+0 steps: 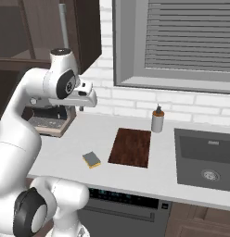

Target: Pick up the sponge from the counter and clean the cutting board by briefly scrubbing or pressing down on the cutting board. Once finished, release the sponge.

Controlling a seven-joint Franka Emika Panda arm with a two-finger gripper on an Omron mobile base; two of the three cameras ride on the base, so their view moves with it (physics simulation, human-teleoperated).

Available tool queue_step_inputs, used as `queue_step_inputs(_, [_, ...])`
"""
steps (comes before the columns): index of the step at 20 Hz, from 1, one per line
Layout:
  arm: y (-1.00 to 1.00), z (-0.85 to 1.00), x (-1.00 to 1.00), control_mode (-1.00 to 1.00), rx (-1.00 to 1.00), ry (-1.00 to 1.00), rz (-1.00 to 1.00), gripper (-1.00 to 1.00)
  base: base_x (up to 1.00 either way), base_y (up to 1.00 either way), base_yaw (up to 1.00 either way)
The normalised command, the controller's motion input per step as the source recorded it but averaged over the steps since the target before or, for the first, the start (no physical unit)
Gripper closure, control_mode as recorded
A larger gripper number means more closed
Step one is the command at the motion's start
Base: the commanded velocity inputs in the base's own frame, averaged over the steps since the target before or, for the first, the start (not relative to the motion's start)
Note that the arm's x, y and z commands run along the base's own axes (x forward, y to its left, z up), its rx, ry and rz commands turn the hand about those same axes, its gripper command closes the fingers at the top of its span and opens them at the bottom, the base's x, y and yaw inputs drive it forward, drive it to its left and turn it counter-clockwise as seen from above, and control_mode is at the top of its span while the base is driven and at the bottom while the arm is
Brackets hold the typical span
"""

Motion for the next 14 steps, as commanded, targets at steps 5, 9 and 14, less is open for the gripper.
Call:
queue_step_inputs(5, [0.0,-0.33,-0.01,-1.0,0.0,0.04,0.0,-1.0,0.0,0.0,0.0])
queue_step_inputs(9, [0.0,-0.7,-0.18,-1.0,0.0,0.01,0.0,-1.0,0.0,0.0,0.0])
queue_step_inputs(14, [0.04,-0.57,-0.21,-1.0,0.0,0.02,0.0,-1.0,0.0,0.0,0.0])
